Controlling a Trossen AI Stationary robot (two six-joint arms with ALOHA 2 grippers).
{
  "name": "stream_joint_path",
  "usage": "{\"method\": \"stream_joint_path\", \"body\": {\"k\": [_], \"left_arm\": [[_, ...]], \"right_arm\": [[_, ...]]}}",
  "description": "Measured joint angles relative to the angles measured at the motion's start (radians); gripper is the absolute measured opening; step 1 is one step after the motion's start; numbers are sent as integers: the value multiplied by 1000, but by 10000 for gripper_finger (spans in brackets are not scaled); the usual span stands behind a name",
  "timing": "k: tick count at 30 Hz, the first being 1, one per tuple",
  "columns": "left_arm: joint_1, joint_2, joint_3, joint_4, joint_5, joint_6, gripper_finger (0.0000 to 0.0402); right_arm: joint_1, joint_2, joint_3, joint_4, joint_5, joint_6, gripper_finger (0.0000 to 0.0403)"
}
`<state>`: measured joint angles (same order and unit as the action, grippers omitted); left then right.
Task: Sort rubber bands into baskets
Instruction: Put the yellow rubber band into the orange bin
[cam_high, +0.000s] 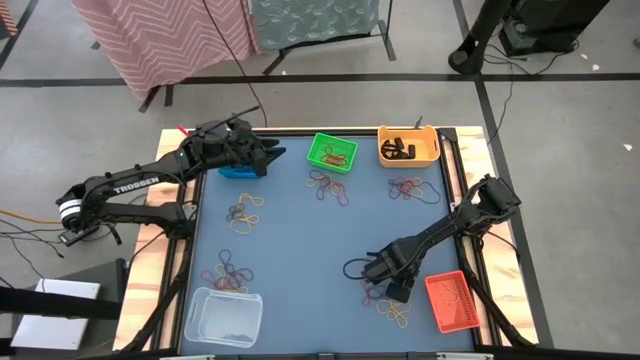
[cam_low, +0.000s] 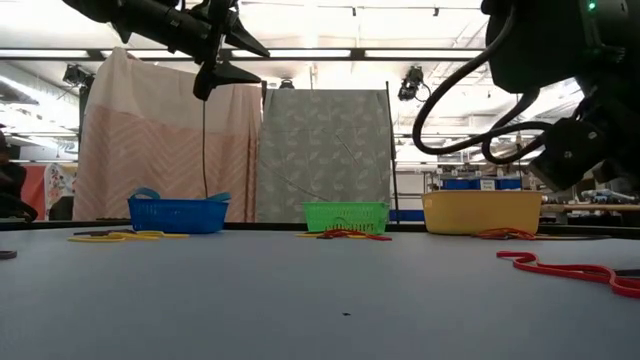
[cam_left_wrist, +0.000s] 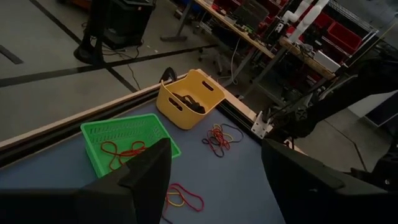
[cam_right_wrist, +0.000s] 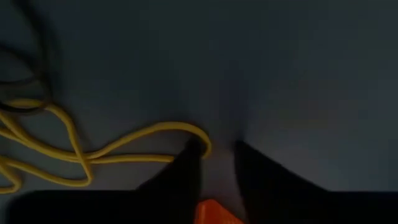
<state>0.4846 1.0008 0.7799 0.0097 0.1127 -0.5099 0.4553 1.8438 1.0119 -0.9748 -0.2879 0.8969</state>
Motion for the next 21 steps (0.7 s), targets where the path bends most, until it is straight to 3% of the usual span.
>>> {"method": "stream_joint_path", "body": {"k": [2, 4, 10, 14, 17, 21], "left_arm": [[0, 0, 0, 0, 0, 0, 253], [0, 0, 0, 0, 0, 0, 253], [0, 0, 0, 0, 0, 0, 253], [0, 0, 0, 2, 0, 6, 253], [0, 0, 0, 3, 0, 8, 253], [0, 0, 0, 20, 0, 9, 253]], "right_arm": [[0, -2, 0, -5, 14, 0, 45], [0, -16, -1, -6, 35, -6, 14], [-38, -143, 55, -169, 245, 7, 6], [-79, -273, 96, -295, 292, 43, 4], [-103, -377, 122, -352, 303, 62, 3], [-97, -494, 145, -356, 235, 76, 2]]}}
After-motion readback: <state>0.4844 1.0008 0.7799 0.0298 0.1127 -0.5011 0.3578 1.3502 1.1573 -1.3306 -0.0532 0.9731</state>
